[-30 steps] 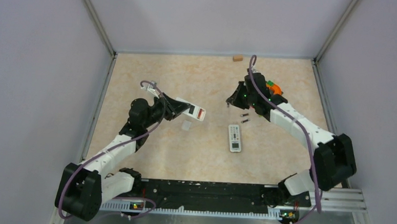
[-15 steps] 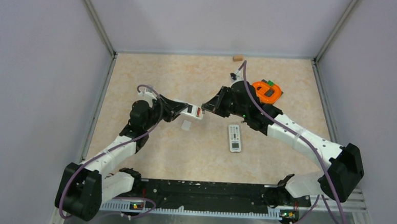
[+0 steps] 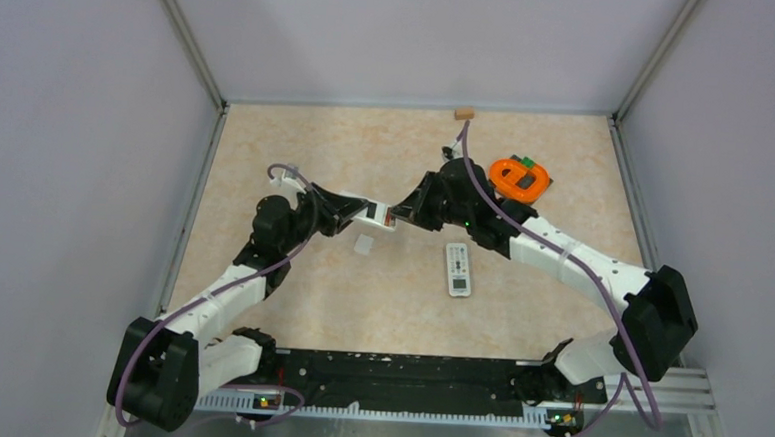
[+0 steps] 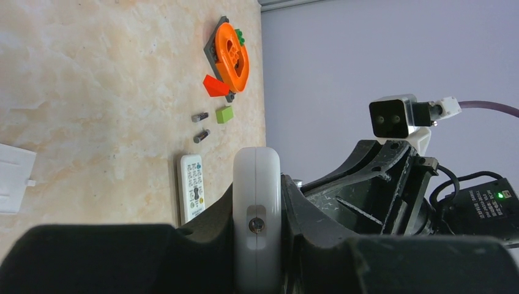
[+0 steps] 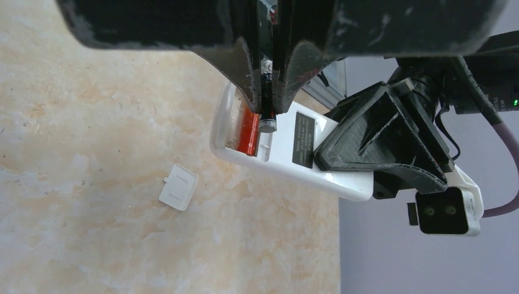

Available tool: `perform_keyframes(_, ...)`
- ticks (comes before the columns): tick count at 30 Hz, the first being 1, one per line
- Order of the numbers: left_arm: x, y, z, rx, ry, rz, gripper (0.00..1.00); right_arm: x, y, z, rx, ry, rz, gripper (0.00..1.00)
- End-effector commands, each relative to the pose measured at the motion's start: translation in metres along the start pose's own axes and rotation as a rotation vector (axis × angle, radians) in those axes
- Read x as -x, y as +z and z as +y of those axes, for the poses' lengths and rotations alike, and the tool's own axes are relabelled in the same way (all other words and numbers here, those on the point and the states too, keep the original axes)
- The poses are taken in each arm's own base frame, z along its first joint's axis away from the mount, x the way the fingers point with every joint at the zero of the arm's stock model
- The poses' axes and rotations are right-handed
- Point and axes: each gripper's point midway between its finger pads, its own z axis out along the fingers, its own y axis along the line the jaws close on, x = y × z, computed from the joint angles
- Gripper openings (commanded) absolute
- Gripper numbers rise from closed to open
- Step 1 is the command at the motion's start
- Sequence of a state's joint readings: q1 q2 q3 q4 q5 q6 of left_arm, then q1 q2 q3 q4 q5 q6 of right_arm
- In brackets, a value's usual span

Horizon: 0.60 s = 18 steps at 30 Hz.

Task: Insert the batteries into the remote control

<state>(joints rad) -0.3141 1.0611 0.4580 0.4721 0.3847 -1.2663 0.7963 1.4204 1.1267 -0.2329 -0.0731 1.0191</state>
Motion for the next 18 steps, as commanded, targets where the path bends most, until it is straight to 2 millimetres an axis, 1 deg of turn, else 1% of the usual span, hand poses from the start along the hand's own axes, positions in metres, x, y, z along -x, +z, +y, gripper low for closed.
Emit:
perform_keyframes(1,0.0059,-0.0018,-0.0336,-0.131,0.034,-0.020,0.00,0.0076,-0.0010,0.0232,0.047,0.006,-0.012,0.07)
perform_keyframes(2,0.0069,-0.0033,-0.0373,-0.154,0.036,-0.029,0.00,0.0071,-0.0006,0.0226,0.044,0.007,-0.008,0.07)
perform_keyframes(10,0.0084,-0.0079,-0.0420,-0.186,0.047,-0.051,0.00,0.0071,-0.0002,0.0182,0.022,0.016,-0.014,0.10)
perform_keyframes(16,0.0096,-0.0086,-0.0418,-0.187,0.046,-0.061,0.00,0.0067,-0.0005,0.0166,0.016,0.030,-0.016,0.21)
perform_keyframes(18,0.0096,-0.0083,-0.0414,-0.187,0.046,-0.061,0.00,0.0070,-0.0008,0.0173,0.019,0.035,-0.017,0.23)
